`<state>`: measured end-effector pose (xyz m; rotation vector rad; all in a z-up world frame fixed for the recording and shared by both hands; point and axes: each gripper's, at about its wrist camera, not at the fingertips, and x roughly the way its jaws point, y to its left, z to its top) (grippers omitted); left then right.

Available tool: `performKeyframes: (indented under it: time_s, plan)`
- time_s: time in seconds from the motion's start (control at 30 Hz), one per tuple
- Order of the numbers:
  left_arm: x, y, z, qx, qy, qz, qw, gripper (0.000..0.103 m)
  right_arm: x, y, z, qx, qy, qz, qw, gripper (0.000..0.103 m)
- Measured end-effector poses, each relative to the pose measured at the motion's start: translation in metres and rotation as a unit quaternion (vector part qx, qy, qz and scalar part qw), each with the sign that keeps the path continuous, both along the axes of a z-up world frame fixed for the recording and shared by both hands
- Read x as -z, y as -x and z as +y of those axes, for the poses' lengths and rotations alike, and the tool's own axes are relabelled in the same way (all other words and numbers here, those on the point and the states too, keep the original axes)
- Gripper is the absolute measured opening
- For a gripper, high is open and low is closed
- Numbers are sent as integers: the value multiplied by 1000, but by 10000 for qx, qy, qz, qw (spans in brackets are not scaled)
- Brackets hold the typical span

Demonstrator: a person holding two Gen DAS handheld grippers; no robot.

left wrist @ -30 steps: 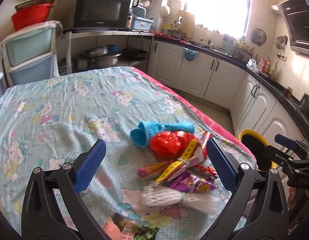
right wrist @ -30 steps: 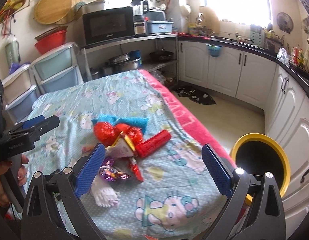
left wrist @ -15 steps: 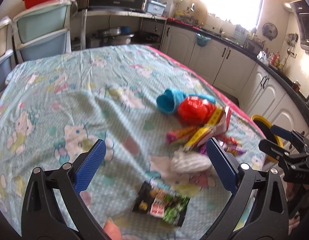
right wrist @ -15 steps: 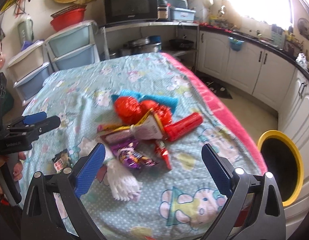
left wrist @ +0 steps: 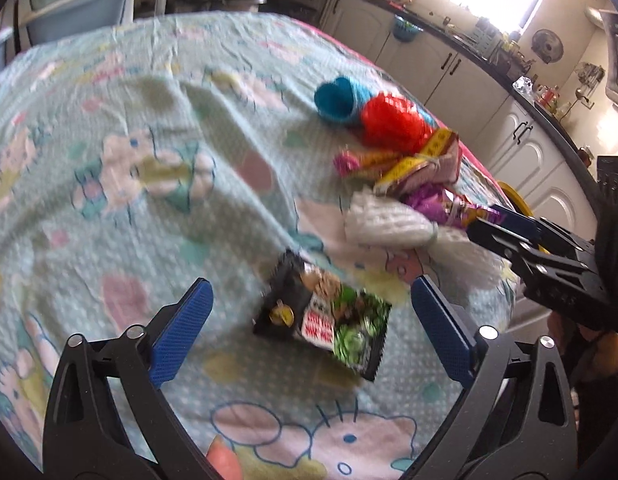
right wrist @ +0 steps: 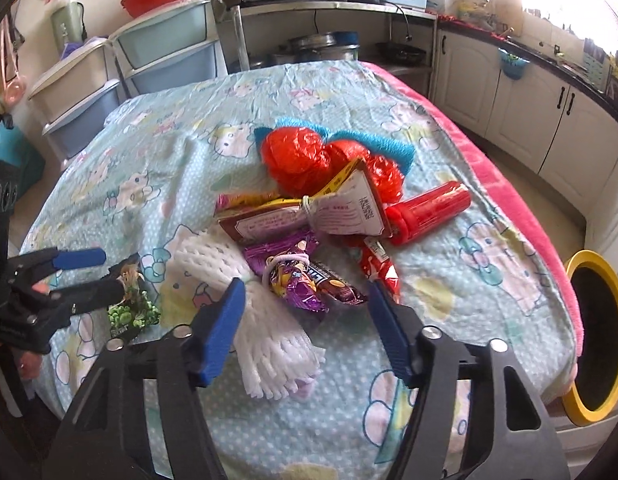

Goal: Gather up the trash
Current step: 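Grasp the purple snack wrapper with the right tool while the left tool grasps the green snack packet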

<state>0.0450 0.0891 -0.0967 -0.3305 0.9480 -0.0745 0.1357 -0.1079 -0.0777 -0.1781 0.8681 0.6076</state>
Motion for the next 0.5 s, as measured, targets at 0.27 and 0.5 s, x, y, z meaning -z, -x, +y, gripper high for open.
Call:
performKeyframes:
  time_s: [0.27,0.5]
  plan:
    - [8,-3,-10,177,-286,141,9993,34,8,-9,0,-127,-158,249,9995,28]
    - [2,-2,-6,259,-258,-3,9993,14,0,-5,-2,-249,-264,158,9992,25]
